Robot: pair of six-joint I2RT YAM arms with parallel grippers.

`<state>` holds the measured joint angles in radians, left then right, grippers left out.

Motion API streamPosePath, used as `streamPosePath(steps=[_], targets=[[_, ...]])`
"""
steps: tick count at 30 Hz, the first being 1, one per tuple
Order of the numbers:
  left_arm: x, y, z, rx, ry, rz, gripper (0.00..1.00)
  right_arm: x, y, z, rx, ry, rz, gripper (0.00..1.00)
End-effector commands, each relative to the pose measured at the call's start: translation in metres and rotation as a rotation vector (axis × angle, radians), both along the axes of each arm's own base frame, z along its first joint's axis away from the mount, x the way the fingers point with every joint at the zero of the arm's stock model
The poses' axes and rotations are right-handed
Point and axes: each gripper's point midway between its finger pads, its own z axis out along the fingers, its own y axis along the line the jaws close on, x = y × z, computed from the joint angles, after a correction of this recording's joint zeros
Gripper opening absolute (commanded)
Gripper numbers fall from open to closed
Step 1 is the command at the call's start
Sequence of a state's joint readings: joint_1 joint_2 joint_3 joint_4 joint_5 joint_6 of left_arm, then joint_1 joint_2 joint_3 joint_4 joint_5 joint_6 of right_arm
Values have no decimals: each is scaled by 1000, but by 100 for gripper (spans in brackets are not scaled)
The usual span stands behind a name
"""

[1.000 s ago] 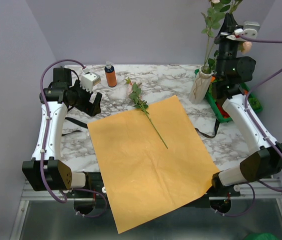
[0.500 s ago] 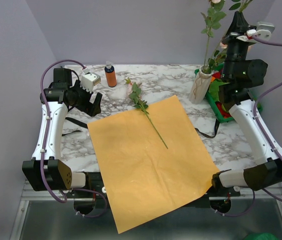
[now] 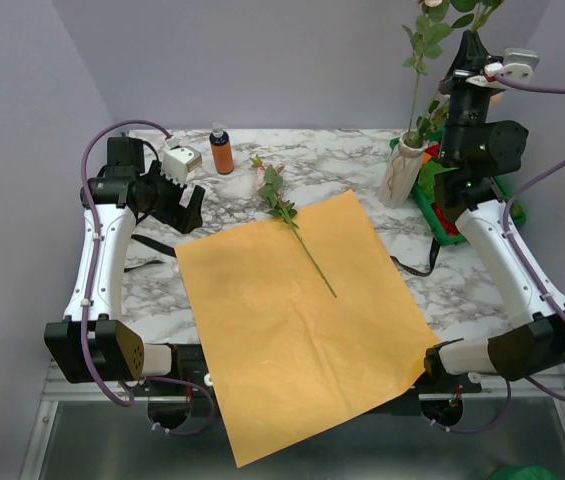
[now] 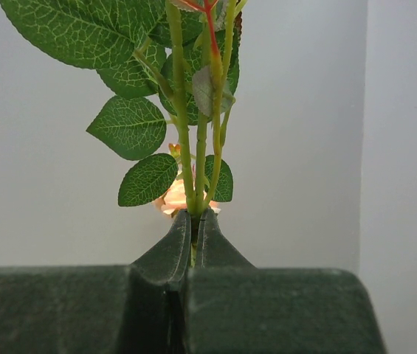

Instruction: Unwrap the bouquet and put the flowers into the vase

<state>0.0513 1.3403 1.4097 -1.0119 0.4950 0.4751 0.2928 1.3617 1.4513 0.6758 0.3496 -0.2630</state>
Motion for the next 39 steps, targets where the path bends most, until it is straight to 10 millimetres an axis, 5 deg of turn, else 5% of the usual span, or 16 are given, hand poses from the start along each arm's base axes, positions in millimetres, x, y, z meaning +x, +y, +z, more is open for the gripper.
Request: streamPosePath(steps=[1,11,13,21,29,30,33,39], targets=[[-3,-2,8,-12,-25,-8,99,13,-3,-17,-2,13,-34,1],[-4,1,7,7,-29,-2,99,56,-10,-74,44,123,-77,2],[-4,1,8,8,-34,-4,99,64,-10,-89,49,180,-77,23],[-4,1,10,5,-41,-6,99,73,-11,-121,139,353,-38,67],[-7,0,10,7,-47,-15,99,53,3,-135,218,441,83,74],[-7,0,10,7,-47,-15,99,50,5,-151,212,515,78,75],[-8,-2,11,-3,-49,-20,99,36,27,-176,167,569,76,82],[-11,-5,16,-17,-51,-23,99,-5,104,-227,82,727,239,86]])
